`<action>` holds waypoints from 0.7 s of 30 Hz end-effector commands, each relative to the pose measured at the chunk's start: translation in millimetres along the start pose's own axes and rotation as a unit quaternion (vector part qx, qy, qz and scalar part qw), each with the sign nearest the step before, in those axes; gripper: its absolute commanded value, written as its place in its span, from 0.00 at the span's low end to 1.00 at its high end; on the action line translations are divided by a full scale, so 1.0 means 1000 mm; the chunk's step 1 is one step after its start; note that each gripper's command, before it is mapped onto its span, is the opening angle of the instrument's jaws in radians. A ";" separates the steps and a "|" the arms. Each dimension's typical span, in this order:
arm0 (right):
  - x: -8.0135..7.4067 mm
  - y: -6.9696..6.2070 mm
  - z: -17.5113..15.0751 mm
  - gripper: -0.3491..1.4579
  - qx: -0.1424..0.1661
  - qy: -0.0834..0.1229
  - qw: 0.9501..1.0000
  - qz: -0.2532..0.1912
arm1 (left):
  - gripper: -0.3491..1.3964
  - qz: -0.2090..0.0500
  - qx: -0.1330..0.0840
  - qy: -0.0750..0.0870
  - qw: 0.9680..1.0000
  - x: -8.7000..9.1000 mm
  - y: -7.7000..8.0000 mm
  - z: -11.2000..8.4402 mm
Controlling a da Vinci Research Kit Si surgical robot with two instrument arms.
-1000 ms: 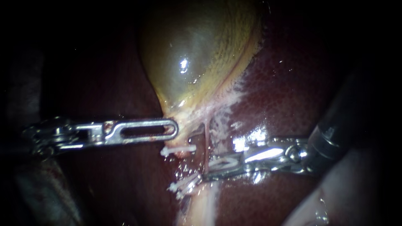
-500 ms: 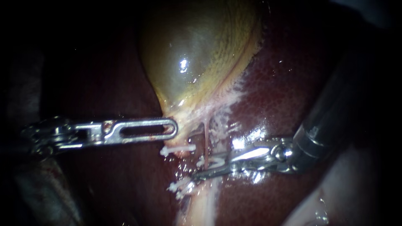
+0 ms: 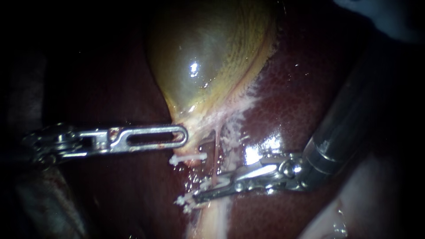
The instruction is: Clipping first clip right tube
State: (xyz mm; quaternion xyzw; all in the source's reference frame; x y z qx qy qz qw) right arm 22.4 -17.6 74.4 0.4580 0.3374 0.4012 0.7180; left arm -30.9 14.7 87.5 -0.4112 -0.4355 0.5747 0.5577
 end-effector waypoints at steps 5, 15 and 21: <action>0.0000 0.0000 0.0000 0.35 0.000 0.000 1.000 0.002 | 0.00 0.000 0.000 0.000 1.000 0.0000 0.0000 0.0000; 0.0003 0.0006 -0.0002 0.16 -0.008 -0.002 1.000 0.003 | 0.00 0.000 0.000 0.000 1.000 0.0000 -0.0001 0.0001; 0.0003 0.0016 -0.0009 0.00 -0.026 -0.005 1.000 0.004 | 0.00 0.000 0.000 0.000 1.000 -0.0001 -0.0001 0.0002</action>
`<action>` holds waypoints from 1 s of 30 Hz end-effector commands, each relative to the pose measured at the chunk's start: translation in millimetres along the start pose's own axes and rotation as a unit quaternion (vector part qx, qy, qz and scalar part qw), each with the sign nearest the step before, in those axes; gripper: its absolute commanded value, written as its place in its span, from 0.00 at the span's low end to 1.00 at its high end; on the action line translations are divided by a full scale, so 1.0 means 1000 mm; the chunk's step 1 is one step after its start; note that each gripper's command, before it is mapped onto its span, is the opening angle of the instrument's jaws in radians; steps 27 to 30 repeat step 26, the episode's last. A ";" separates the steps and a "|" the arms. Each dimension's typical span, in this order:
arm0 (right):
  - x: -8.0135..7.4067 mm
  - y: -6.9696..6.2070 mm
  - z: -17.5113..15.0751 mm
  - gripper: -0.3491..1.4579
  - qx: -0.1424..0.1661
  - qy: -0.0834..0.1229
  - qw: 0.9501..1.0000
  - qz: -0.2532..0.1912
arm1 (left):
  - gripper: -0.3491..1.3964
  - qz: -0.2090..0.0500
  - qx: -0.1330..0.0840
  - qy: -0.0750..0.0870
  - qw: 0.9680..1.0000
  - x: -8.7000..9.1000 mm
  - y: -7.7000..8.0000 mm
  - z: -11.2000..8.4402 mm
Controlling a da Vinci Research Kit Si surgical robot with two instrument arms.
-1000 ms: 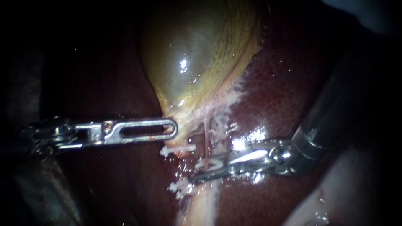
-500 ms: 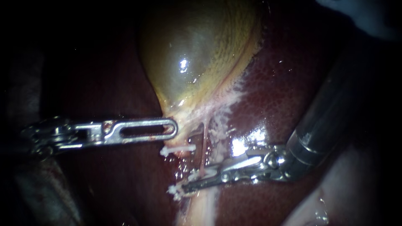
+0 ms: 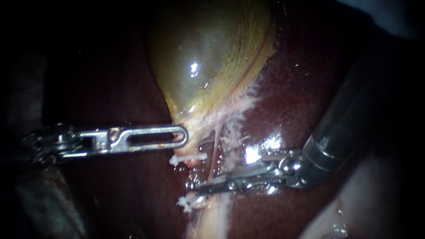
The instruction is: Clipping first clip right tube
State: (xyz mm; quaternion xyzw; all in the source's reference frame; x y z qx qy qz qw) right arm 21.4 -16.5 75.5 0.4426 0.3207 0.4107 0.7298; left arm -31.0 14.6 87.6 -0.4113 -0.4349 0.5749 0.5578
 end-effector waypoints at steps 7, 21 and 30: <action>-0.0001 0.0002 -0.0003 0.00 -0.004 0.000 1.000 -0.001 | 0.00 0.000 0.000 0.000 1.000 0.0000 -0.0001 0.0001; -0.0002 0.0003 -0.0002 0.00 -0.004 0.000 1.000 -0.002 | 0.00 0.000 0.000 0.000 1.000 0.0000 -0.0001 0.0001; -0.0002 0.0003 -0.0002 0.00 -0.004 0.000 1.000 -0.002 | 0.00 0.000 0.000 0.000 1.000 0.0000 -0.0001 0.0001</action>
